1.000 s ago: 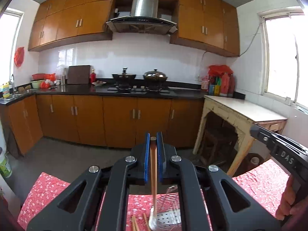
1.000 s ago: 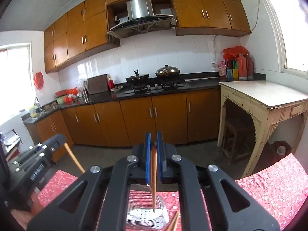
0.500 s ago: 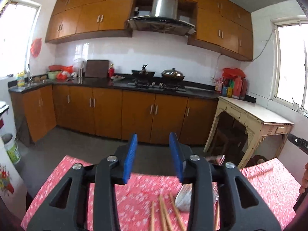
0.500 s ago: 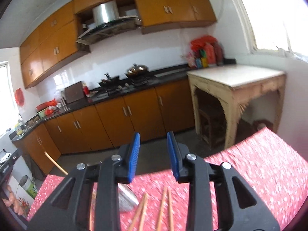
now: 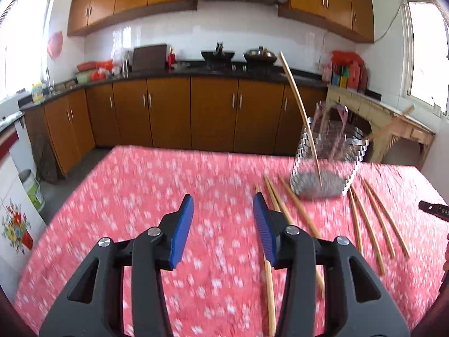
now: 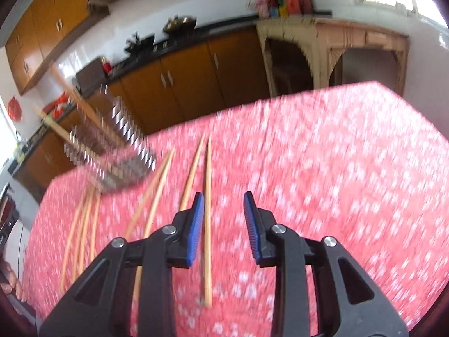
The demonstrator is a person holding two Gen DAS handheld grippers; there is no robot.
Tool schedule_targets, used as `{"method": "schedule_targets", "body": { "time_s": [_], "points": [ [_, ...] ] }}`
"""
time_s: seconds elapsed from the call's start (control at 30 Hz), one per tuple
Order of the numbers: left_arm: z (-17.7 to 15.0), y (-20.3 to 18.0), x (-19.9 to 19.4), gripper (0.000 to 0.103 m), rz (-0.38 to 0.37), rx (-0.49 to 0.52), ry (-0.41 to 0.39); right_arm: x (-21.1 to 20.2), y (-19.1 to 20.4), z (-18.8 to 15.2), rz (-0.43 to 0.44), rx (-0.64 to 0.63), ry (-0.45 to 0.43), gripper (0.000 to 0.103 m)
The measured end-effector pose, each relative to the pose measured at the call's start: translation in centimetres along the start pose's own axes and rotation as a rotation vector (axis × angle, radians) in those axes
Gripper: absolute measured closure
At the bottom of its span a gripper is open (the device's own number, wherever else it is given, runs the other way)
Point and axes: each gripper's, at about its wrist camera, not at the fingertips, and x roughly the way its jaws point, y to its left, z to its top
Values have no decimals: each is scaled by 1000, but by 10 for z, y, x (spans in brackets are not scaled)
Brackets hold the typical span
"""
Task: Organize utensils
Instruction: 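Grasp the next chopstick with the right tool while the left tool grasps another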
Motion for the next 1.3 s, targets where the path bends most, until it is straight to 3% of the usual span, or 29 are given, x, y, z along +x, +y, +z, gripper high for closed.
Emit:
{"method": "schedule_targets", "body": {
  "time_s": [0.27,0.37,0.47,0.7,0.93,1.0,1.17,1.3],
  "points": [
    [-36,-8,10,56,-26,15,100,23,24,-45,-16,-97,129,75],
    [-44,-12,10,56,-33,25,117,26,28,-49,-51,-132,122,78],
    [-50,-16,11,56,-36,39,141,27,30,-49,-101,-148,117,93],
    [-62,-19,15,56,-53,33,189,37,-7,-30,-202,-5,87,95],
    [-72,-35,21,56,-61,89,253,39,-30,-21,-215,69,80,95],
    [-75,-41,25,60,-61,108,277,40,-31,-21,-217,64,79,95],
    [-78,-59,38,91,-30,193,333,43,-30,-16,-220,59,81,95],
    [-65,-58,57,96,-10,200,356,50,-31,-9,-226,55,78,95]
  ]
}}
